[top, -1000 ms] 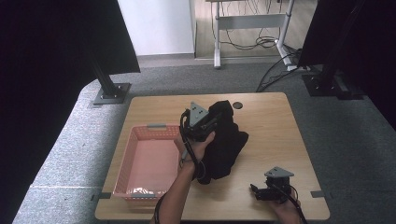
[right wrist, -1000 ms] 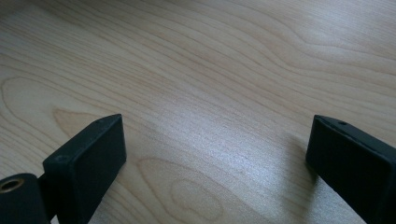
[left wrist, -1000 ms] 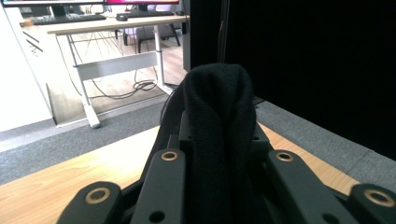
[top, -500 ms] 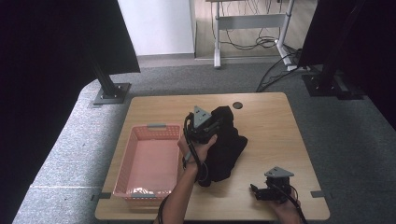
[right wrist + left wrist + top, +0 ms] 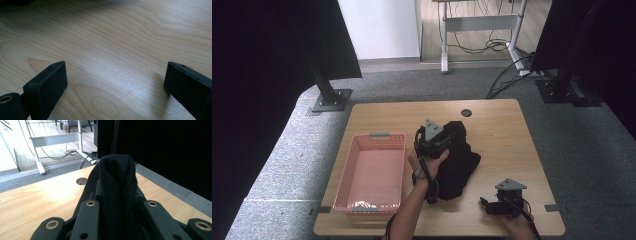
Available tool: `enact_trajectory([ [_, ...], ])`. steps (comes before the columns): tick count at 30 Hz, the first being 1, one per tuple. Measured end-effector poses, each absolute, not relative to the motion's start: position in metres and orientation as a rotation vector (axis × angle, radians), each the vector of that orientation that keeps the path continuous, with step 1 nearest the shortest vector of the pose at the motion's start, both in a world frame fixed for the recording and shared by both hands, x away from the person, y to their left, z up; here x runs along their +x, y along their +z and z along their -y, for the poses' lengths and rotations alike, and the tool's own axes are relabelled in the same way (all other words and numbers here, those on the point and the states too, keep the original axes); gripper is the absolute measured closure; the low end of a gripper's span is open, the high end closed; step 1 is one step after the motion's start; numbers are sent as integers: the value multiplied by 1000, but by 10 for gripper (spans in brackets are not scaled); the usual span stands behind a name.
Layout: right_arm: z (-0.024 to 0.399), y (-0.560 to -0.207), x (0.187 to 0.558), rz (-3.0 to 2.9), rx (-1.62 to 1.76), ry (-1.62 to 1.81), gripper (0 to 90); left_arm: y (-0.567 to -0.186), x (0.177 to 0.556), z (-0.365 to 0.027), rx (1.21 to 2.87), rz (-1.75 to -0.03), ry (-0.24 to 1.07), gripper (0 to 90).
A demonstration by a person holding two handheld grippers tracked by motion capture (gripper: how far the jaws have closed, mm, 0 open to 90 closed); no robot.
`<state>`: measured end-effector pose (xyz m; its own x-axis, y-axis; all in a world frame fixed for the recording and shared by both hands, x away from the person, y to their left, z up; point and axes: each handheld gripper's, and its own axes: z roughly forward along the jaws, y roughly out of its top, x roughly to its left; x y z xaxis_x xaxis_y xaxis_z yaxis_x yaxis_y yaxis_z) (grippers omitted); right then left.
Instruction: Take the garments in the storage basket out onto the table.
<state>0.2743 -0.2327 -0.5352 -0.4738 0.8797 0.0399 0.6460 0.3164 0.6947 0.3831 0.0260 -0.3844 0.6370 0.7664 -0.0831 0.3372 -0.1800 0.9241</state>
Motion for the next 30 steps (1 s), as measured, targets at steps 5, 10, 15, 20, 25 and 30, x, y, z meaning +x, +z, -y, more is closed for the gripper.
enact_trajectory([
  [5, 233, -535, 274, -2242, 1364, 938, 44, -390, 383, -25, 1779, -901, 487, 752],
  [10, 233, -535, 274, -2242, 1363, 938, 44, -396, 384, -22, 1788, -907, 481, 752],
  [15, 233, -535, 274, -2242, 1363, 938, 44, -401, 383, -21, 1785, -915, 473, 751],
  [20, 233, -535, 274, -2242, 1363, 938, 44, -408, 382, -21, 1783, -925, 463, 751],
  [25, 233, -535, 274, -2242, 1363, 938, 44, -413, 381, -21, 1784, -935, 460, 751],
  [30, 233, -535, 274, -2242, 1362, 938, 43, -420, 380, -21, 1789, -944, 456, 751],
])
